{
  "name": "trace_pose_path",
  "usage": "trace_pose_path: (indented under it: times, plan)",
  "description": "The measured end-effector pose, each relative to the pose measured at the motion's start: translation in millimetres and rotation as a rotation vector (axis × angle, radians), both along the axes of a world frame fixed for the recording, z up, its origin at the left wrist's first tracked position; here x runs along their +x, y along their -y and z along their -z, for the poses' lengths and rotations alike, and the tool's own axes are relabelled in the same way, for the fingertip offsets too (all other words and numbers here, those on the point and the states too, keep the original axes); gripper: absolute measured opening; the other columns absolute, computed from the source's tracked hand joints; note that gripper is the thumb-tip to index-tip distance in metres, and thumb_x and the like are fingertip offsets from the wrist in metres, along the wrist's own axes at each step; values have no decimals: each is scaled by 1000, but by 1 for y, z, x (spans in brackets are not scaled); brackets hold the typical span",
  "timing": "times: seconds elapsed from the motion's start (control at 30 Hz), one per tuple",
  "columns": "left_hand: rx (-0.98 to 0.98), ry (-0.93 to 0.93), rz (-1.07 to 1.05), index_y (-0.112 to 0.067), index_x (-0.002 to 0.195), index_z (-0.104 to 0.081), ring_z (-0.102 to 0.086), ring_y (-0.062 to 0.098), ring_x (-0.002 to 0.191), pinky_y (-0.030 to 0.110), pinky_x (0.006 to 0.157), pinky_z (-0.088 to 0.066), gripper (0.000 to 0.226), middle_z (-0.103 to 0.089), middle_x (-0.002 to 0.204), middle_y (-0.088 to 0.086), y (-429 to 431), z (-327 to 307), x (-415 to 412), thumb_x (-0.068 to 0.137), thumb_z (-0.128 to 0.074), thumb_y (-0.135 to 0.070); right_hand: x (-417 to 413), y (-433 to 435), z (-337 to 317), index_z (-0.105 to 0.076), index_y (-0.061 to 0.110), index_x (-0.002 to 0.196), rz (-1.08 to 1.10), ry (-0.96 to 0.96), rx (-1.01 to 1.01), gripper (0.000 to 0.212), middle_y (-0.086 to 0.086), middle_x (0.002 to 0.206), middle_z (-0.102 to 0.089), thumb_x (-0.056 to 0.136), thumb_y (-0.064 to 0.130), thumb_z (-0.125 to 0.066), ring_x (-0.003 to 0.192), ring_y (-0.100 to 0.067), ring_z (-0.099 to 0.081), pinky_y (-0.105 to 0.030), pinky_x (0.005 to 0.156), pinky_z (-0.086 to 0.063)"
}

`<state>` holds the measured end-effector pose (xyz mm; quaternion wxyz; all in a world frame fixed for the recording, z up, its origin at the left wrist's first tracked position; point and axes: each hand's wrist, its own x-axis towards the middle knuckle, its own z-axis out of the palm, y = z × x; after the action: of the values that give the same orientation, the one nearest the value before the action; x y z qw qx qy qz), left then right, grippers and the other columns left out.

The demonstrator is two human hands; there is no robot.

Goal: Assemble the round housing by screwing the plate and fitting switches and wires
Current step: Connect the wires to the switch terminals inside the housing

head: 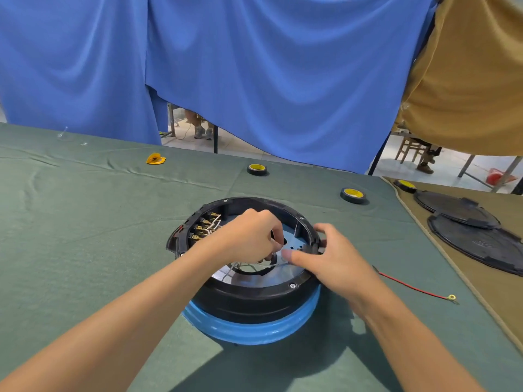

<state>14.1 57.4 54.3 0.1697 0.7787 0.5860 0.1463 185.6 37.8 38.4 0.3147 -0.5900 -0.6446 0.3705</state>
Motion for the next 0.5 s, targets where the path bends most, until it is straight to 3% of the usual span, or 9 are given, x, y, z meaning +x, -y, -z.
trace_pose_path:
  times: [0.1, 0.2, 0.3, 0.43, 0.5]
  plan:
    - [-36, -68, 59, -17, 116, -66, -63, 15, 89, 29, 80, -52, 25, -65, 90, -5, 0, -6, 3, 93, -66, -26, -2, -1, 10, -65, 25, 100, -7, -207, -22, 38, 4, 91, -74, 67, 18, -83, 88, -20, -71, -46, 85, -56]
    - [32, -113, 59, -19, 117, -65, -62, 18, 96, 35, 87, -53, 27, -70, 106, 1, -1, -5, 8, 92, -67, -31, 3, -10, 10, -71, 17, 94, -98, -294, 8, 33, -9, 89, -74, 67, -3, -73, 83, -28, -70, -45, 82, -56]
    - [76, -129, 17, -20, 117, -64, -62, 22, 97, 42, 86, -54, 28, -69, 109, 3, 0, 5, 19, 94, -62, -35, 13, -24, 5, -73, 15, 98, -256, -287, 0, 40, -17, 98, -72, 67, -10, -68, 81, -23, -67, -41, 81, -55]
    - [10, -132, -61, -16, 122, -60, -61, 27, 99, 41, 85, -54, 38, -64, 113, 7, -2, 7, 27, 92, -65, -38, 20, -40, 4, -73, 22, 107, -374, -318, -51, 49, -8, 103, -74, 69, -10, -71, 94, -23, -70, -32, 81, -58]
    - [-40, -104, -77, -17, 119, -66, -63, 26, 95, 38, 84, -56, 39, -66, 110, 7, -3, 1, 26, 89, -70, -41, 22, -43, 6, -74, 27, 106, -427, -332, -78, 51, -7, 105, -74, 70, -8, -70, 98, -26, -70, -37, 85, -58]
